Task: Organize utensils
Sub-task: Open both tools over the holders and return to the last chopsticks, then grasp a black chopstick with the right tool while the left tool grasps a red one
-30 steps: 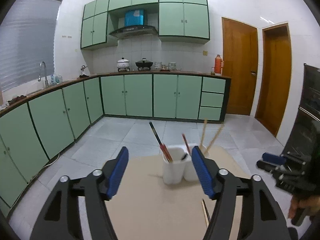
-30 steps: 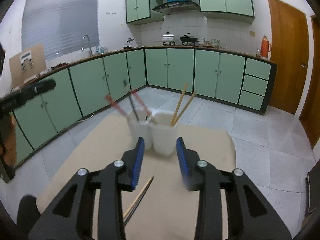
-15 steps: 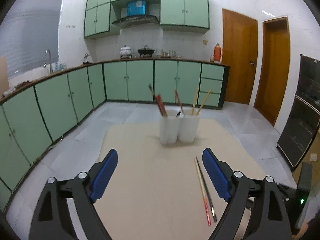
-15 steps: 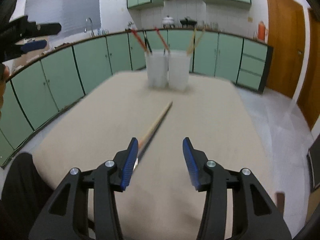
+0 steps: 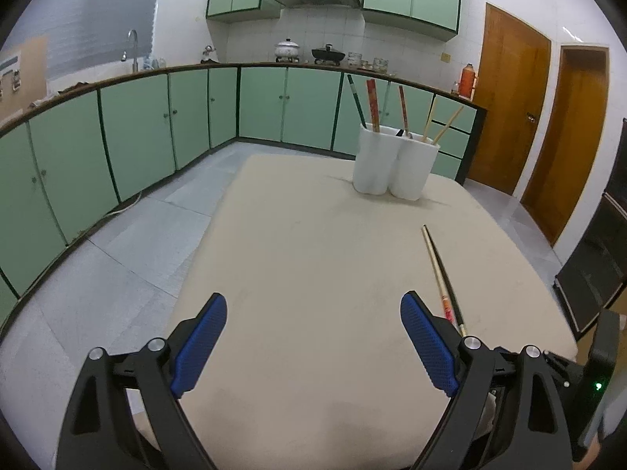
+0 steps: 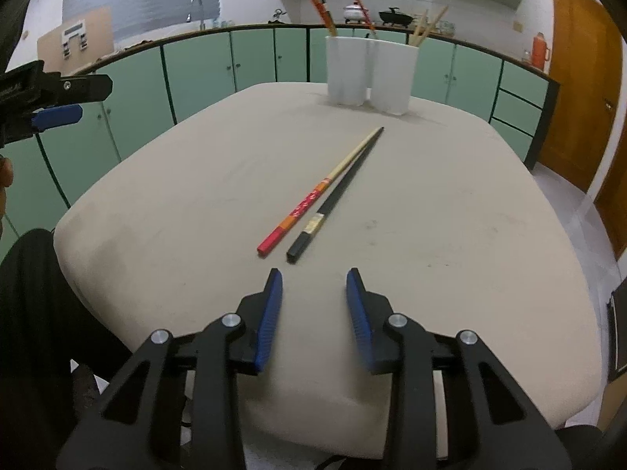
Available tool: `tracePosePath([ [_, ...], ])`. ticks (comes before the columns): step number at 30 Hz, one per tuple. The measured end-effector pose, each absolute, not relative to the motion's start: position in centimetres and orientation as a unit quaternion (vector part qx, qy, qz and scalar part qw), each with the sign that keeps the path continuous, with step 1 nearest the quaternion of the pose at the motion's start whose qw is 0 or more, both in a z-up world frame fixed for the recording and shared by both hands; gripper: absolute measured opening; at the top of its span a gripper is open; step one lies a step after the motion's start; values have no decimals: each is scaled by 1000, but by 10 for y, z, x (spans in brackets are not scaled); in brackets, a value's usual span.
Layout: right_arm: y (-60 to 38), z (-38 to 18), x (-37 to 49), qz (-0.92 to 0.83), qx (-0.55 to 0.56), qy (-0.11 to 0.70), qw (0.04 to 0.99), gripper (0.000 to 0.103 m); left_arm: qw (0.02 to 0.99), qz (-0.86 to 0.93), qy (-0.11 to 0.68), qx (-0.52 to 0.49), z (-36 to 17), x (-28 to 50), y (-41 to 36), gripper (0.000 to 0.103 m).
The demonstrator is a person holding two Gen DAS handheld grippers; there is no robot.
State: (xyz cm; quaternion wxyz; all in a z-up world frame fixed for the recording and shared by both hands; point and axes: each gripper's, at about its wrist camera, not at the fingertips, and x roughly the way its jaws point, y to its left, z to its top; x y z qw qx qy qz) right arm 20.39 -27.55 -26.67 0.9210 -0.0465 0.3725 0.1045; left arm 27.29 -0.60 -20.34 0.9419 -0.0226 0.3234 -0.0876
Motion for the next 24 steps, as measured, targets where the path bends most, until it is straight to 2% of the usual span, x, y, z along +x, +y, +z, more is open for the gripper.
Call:
tracePosePath([
  [9, -271, -269, 218, 108, -52, 358, 926, 32, 938, -96, 332, -14, -213, 275, -11, 89],
  [12, -274, -270, 226, 106, -47, 356, 927, 18, 938, -105, 330, -10, -216, 274, -17, 89],
  [13, -278, -270, 228, 101, -46, 356, 928, 9, 938, -110, 330, -10, -218, 274, -19, 89],
  [14, -284, -270, 229, 96, -40, 357, 928, 8, 937, -115, 330, -10, -221, 274, -22, 88],
  [24, -362, -266, 228, 31, 23, 372, 928, 6, 924, -166, 344, 2, -244, 278, -81, 84],
])
